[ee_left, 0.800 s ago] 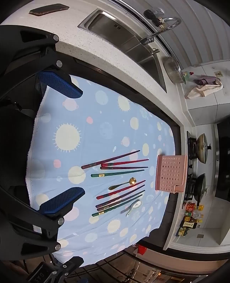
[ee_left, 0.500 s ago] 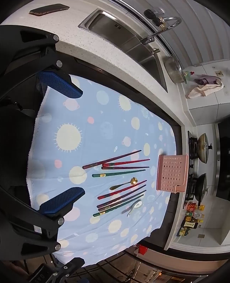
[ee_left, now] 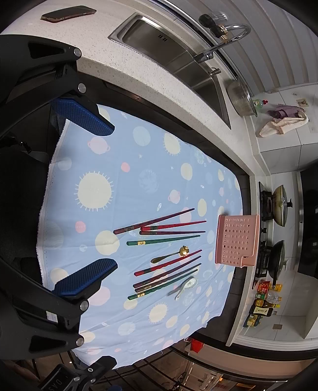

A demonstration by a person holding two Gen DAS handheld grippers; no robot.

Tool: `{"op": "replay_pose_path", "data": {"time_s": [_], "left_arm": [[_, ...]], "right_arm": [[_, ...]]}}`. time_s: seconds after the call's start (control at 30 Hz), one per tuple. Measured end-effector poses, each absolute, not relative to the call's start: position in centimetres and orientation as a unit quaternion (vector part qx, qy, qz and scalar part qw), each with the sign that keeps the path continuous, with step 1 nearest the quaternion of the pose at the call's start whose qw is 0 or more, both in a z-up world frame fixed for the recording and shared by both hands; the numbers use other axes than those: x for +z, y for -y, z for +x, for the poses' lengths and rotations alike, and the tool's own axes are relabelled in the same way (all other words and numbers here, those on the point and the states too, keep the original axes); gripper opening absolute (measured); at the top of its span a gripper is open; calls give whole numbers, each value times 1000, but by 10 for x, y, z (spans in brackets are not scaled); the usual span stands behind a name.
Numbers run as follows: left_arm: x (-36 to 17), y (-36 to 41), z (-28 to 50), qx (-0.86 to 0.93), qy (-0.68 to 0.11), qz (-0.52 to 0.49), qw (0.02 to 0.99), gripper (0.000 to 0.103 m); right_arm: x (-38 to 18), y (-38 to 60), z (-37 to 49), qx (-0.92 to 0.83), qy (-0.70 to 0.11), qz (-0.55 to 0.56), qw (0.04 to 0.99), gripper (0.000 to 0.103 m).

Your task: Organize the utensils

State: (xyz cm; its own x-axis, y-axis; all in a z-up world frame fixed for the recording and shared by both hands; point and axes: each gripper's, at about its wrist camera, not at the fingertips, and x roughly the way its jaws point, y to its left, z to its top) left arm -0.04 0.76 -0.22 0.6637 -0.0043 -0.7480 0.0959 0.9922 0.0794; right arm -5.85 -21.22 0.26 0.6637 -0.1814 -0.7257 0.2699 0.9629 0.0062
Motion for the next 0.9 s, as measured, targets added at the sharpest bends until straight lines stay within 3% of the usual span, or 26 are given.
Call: {"op": "replay_pose_path", "data": {"time_s": [0.9], "left_arm": [[-3,-3,-1,-27,-407,56,911,96]], "right_arm": [[3,212,-59,-124,-391,57,910,96]]}}
